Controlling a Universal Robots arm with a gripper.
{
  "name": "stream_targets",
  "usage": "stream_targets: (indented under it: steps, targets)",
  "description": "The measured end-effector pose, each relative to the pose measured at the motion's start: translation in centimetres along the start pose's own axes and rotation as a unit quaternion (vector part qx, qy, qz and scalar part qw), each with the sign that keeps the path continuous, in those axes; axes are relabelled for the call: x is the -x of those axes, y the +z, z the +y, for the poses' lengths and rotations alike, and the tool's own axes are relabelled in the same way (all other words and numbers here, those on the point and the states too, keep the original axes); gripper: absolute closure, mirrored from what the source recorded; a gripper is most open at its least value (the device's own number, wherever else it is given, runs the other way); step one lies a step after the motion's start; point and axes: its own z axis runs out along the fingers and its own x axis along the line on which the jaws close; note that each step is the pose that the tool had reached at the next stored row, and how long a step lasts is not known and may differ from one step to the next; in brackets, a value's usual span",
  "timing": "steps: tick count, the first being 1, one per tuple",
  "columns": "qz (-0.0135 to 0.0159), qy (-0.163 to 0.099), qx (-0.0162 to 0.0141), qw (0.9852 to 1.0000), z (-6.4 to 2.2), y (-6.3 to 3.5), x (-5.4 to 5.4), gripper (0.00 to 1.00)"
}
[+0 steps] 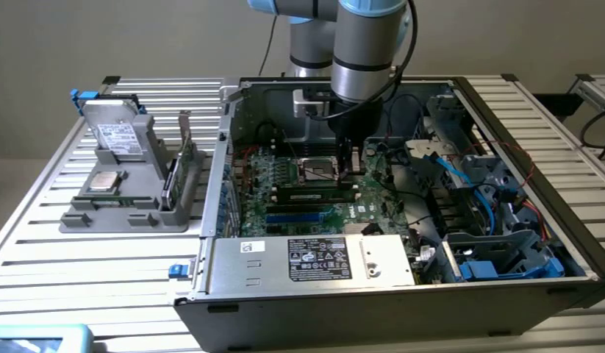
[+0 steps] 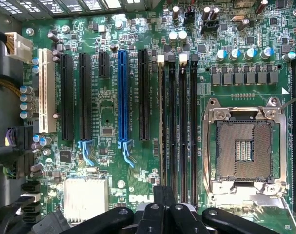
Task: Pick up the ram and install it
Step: 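Press down the ram until it locks into place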
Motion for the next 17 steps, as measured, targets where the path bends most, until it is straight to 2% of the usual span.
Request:
stream_targets:
  steps: [17]
  targets:
    - [0.0002, 0.0, 0.0, 1.0, 0.0, 0.19, -0.06, 0.89]
